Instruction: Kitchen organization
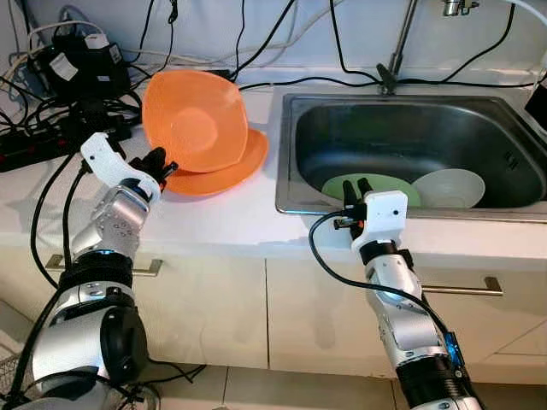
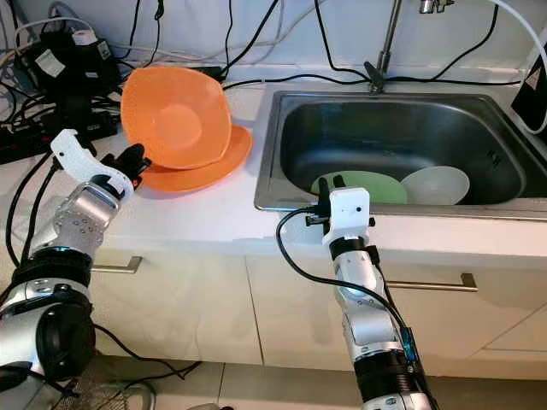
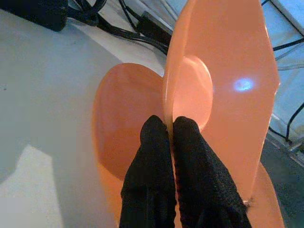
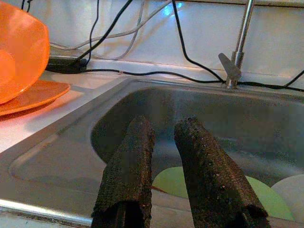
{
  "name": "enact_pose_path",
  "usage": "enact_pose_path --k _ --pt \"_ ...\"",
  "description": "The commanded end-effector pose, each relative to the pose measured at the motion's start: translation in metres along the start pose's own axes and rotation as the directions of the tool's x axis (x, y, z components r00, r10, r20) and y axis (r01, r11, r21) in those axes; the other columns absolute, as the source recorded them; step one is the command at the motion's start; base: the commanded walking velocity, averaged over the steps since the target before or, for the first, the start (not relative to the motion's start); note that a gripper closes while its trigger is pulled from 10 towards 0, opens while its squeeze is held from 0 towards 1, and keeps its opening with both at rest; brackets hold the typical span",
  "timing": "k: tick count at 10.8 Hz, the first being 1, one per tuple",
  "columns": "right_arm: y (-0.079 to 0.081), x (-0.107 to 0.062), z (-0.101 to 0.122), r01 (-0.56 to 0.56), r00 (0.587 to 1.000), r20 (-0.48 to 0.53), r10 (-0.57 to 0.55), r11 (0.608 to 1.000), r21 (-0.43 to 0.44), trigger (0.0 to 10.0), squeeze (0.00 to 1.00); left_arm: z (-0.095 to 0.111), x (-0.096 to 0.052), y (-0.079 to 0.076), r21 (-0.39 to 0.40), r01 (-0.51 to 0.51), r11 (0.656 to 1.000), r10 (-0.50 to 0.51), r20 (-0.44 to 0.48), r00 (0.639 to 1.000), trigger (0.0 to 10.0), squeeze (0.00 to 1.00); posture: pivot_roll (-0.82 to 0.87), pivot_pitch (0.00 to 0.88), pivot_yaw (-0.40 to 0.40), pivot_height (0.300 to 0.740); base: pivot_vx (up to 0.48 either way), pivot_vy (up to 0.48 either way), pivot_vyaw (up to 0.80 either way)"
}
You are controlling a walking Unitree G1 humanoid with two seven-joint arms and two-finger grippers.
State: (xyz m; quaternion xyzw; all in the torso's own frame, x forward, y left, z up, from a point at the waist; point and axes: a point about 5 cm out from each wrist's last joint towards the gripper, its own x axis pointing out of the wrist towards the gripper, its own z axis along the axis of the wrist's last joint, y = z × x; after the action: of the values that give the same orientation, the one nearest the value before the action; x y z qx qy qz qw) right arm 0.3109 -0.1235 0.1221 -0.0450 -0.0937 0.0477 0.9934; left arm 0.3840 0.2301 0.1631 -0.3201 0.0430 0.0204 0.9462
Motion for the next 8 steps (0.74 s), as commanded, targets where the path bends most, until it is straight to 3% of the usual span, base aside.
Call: enact_pose_path --k 1,5,8 --pt "-0.001 0.0 -0.003 0.012 1.0 -0.02 -0.012 1.0 -0.004 10.0 0.0 0.002 0.0 -0.003 -0.011 0.015 1.0 -0.015 0.01 1.0 0.0 0.0 0.02 0.0 0.066 0.74 0.0 0.0 0.0" --pt "-0.002 0.001 -0.003 0.014 1.0 -0.02 -0.014 1.0 -0.006 10.0 0.0 0.006 0.0 -0.01 -0.079 0.07 0.994 -0.066 0.054 0.996 0.0 0.0 0.02 0.0 0.065 0.74 0.0 0.0 0.0" --pt "-0.002 0.002 -0.002 0.011 1.0 -0.018 -0.011 1.0 -0.006 10.0 0.0 0.019 -0.003 -0.027 -0.137 0.195 0.971 -0.173 0.159 0.972 0.0 0.0 0.02 0.0 0.061 0.74 0.0 0.0 0.0"
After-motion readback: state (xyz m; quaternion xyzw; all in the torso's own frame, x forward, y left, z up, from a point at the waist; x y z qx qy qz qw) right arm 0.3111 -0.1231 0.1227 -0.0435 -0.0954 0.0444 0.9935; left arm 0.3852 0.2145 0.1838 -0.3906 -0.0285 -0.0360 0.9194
